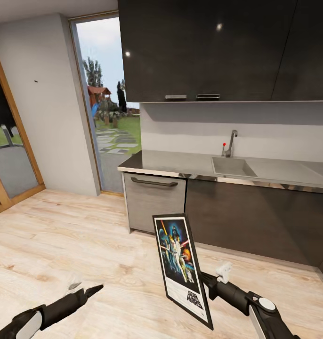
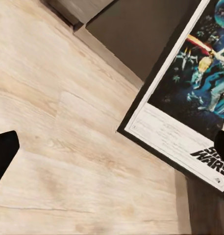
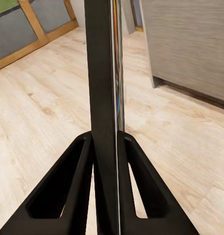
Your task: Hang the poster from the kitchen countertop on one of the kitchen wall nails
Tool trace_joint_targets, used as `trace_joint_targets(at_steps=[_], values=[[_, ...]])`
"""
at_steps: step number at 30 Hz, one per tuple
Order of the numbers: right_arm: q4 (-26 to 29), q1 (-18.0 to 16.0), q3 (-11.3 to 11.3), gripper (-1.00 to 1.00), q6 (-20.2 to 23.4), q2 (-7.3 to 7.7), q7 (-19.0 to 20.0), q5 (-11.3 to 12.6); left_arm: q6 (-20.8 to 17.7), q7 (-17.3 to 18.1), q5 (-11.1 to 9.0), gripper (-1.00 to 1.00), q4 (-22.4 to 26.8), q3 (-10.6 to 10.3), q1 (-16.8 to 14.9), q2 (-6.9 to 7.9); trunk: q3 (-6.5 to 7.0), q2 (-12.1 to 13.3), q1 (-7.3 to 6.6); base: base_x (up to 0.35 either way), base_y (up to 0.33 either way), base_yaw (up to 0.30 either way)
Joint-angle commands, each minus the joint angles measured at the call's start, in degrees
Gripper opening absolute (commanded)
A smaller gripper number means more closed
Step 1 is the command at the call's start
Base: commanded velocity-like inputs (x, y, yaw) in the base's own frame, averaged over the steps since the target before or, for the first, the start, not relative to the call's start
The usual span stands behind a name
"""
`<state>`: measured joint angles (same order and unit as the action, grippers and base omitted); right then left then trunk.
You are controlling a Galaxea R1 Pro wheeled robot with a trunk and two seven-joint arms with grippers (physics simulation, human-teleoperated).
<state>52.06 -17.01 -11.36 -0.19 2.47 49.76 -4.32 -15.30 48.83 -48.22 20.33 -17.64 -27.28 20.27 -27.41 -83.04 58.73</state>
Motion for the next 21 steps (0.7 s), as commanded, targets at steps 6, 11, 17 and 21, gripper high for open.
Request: trace_joint_targets(at_steps=[6, 11, 17, 21], values=[[0.35, -0.04, -0.33, -1.00, 0.10, 0.06, 0.80, -0.26, 13.93, 3.22, 2.23, 1.00, -8.62, -0.36, -0.06, -0.03, -0.06, -0.04, 0.00, 0.000, 0.000, 0.000], [0.47, -0.04, -0.48, -1.00, 0.15, 0.09, 1.74, -0.25, 20.54, 3.73, 2.61, 1.00, -15.57, -0.31, -0.07, -0.13, -0.06, -0.04, 0.00, 0.000, 0.000, 0.000], [1.17, -0.04, -0.66, -1.00, 0.25, 0.08, 4.51, -0.36, 21.38, 3.81, 2.61, 1.00, -16.86, -0.29, -0.09, -0.14, -0.06, -0.04, 0.00, 0.123, 0.000, 0.000], [1.25, -0.04, -0.68, -1.00, 0.26, 0.12, 4.72, -0.37, 21.43, 3.81, 2.63, 1.00, -16.95, -0.29, -0.07, -0.14, -0.05, -0.04, 0.00, 0.264, 0.000, 0.093]])
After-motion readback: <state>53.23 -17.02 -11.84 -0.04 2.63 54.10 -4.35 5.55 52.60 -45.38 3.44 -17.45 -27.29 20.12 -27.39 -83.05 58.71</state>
